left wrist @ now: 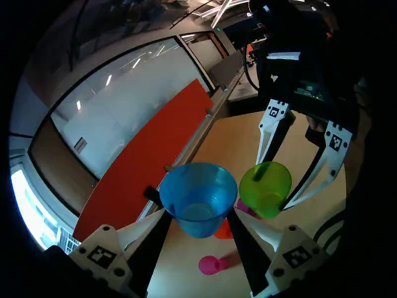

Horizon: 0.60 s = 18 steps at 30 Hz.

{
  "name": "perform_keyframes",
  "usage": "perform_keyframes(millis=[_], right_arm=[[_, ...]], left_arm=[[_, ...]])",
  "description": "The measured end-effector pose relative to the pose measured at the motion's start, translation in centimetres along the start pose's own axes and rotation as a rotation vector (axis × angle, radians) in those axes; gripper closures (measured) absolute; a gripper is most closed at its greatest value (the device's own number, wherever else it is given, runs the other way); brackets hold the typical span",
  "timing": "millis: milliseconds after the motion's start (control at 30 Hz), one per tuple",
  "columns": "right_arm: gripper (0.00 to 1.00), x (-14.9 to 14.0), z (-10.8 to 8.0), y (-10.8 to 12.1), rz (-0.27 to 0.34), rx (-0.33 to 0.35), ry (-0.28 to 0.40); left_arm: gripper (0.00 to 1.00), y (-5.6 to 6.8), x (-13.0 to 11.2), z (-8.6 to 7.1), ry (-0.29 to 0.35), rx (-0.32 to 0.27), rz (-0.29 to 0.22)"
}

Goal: Pour water

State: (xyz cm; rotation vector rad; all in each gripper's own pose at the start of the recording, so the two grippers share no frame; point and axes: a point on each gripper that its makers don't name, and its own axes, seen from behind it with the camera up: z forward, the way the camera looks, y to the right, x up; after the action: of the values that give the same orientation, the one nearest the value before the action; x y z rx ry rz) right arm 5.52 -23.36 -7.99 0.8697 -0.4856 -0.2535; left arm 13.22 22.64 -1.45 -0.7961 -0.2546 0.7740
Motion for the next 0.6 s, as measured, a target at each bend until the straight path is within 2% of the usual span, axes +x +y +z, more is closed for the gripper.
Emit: perform_keyframes(millis=[600], right_arm=[[0.12, 0.06, 0.05, 0.22, -0.003, 0.002, 0.006]], left_arm=[[0.22, -0.34, 0.49, -0.22, -0.001, 0.020, 0.102]])
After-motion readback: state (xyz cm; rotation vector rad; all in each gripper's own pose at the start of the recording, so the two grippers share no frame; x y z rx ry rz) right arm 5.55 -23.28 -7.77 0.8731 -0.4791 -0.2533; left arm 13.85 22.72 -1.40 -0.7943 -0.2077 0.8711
